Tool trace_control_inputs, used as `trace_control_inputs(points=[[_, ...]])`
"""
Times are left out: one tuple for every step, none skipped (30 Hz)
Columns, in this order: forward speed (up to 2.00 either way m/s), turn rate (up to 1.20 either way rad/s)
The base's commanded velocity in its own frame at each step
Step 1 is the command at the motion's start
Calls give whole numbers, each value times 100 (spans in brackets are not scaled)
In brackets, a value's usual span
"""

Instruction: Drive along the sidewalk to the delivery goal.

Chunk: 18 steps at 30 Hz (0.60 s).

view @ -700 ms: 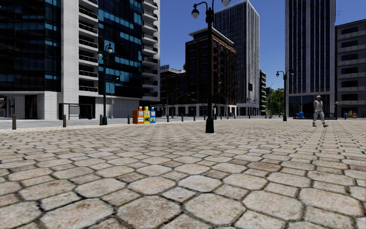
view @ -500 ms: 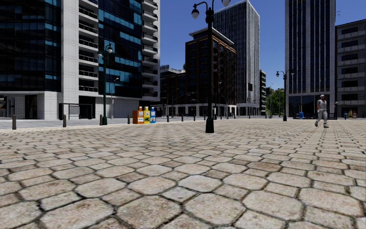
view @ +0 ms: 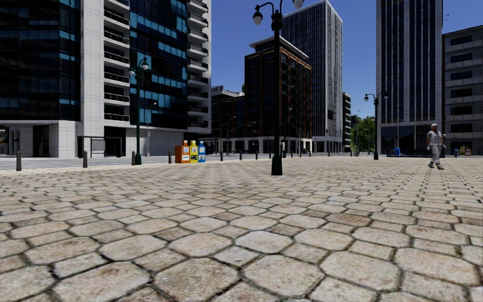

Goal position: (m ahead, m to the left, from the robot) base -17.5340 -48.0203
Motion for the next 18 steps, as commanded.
trace_control_inputs(points=[[0,0],[0,0],[0,0],[0,0],[0,0],[0,0],[0,0],[0,0],[0,0],[0,-4],[11,-10],[11,-10],[52,-16],[77,-20],[85,-22],[86,-29],[87,-36],[87,-36]])
